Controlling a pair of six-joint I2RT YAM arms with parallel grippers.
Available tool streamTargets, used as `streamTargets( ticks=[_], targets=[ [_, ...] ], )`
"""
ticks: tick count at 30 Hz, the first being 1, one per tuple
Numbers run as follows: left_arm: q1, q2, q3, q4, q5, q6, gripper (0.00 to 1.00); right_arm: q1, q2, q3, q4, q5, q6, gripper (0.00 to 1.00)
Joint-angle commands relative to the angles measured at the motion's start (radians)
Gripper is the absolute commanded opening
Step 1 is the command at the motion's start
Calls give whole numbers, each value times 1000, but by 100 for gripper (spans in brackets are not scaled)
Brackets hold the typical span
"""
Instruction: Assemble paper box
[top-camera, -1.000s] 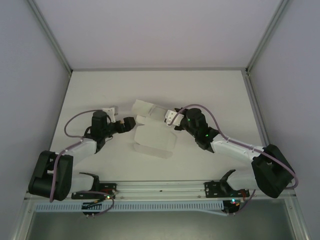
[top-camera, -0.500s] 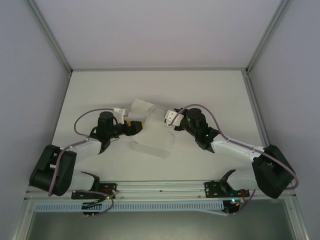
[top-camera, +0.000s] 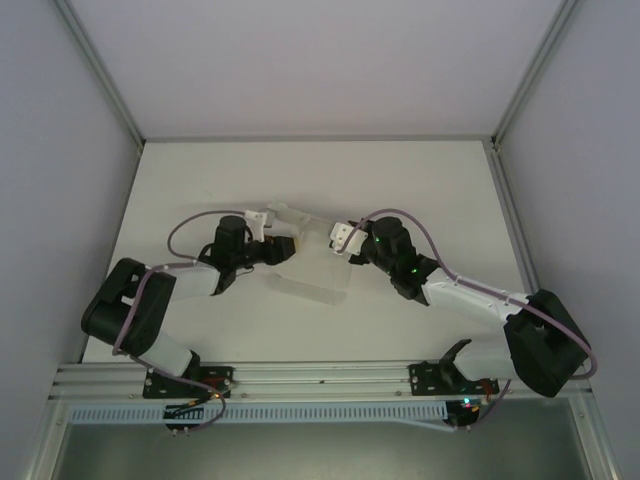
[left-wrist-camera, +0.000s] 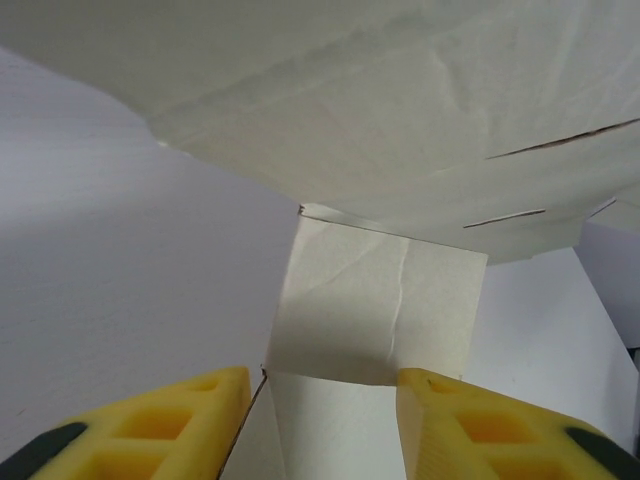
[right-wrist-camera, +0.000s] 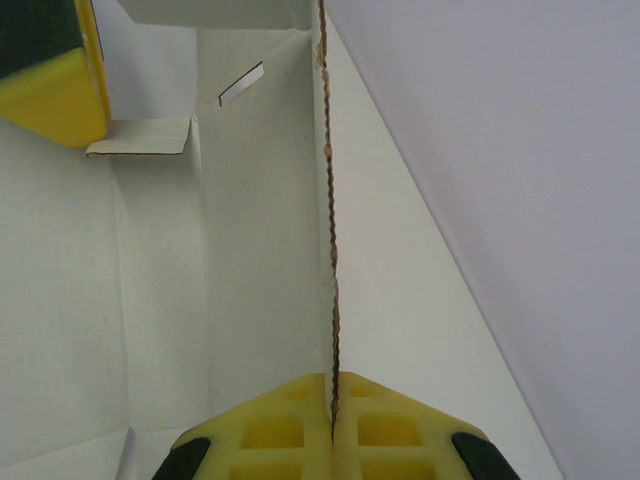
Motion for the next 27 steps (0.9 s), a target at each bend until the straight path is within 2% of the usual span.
streamTargets(
  ticks=[1, 8, 12, 14, 19, 27],
  targets=[
    [-33, 22, 27, 41, -61, -15, 41, 6, 2, 37, 5, -46, 31, 0],
    [-67, 8, 43, -37, -187, -38, 42, 5, 20, 38, 2, -34, 29, 0],
    [-69, -21, 41, -98, -189, -45, 47, 5, 35, 47, -10, -9, 12, 0],
    [-69, -48, 28, -130, -194, -44, 55, 5, 45, 53, -19, 10, 5, 0],
    [-70, -137, -7, -289, -303, -16, 99, 6, 78, 69, -33, 82, -41, 0],
    [-69, -360, -36, -511, -423, 6, 100, 15, 123, 125, -65, 155, -123, 0]
  ],
)
